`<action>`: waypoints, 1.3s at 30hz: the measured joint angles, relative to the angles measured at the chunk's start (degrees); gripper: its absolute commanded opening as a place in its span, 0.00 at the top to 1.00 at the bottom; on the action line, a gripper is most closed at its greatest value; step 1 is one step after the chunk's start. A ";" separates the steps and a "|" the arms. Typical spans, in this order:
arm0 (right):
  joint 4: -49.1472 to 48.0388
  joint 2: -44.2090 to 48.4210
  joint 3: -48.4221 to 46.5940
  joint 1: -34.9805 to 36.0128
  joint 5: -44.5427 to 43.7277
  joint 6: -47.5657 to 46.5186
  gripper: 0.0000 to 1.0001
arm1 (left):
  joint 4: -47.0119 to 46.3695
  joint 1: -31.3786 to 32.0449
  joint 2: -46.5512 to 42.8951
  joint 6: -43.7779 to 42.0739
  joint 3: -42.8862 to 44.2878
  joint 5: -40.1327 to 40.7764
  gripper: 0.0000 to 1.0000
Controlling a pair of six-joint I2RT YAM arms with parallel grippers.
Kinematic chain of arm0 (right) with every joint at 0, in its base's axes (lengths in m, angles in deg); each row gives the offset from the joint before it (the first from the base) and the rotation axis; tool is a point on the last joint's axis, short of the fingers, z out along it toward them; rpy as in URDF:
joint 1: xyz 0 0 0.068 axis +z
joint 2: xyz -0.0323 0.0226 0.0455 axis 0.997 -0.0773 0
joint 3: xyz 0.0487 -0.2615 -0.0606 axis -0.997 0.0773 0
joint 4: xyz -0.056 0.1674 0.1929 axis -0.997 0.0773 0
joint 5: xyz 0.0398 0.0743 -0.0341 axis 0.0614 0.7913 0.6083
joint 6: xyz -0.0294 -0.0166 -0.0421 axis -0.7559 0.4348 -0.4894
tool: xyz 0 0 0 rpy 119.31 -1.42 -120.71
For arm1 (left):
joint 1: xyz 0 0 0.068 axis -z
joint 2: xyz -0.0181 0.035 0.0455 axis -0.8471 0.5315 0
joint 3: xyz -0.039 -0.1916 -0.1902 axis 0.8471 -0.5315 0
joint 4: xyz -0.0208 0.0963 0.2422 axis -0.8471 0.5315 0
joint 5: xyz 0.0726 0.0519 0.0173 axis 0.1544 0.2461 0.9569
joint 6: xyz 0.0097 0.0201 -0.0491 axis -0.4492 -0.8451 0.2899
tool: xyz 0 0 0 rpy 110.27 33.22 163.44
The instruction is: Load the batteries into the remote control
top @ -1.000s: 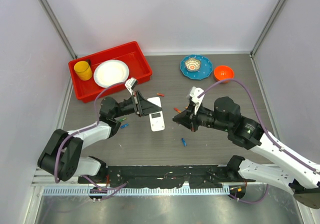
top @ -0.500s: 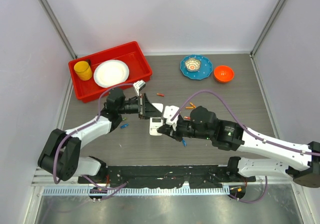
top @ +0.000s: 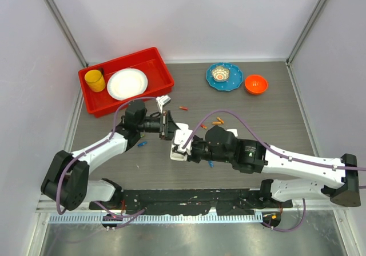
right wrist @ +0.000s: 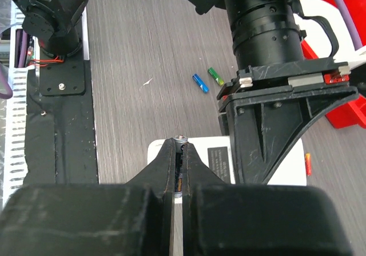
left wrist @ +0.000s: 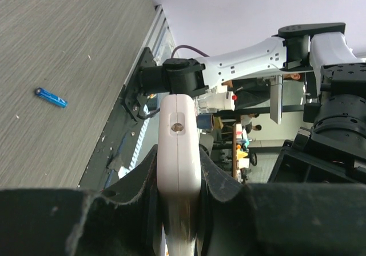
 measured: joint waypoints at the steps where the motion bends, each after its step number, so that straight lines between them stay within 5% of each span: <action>1: -0.52 -0.28 0.00 0.22 -0.26 -0.46 0.99 | 0.13 0.26 -0.22 -0.04 0.00 -0.04 1.00; 39: -5.75 1.92 4.76 2.14 -1.73 -0.74 0.99 | -10.62 1.05 -2.49 7.37 0.00 -1.25 1.00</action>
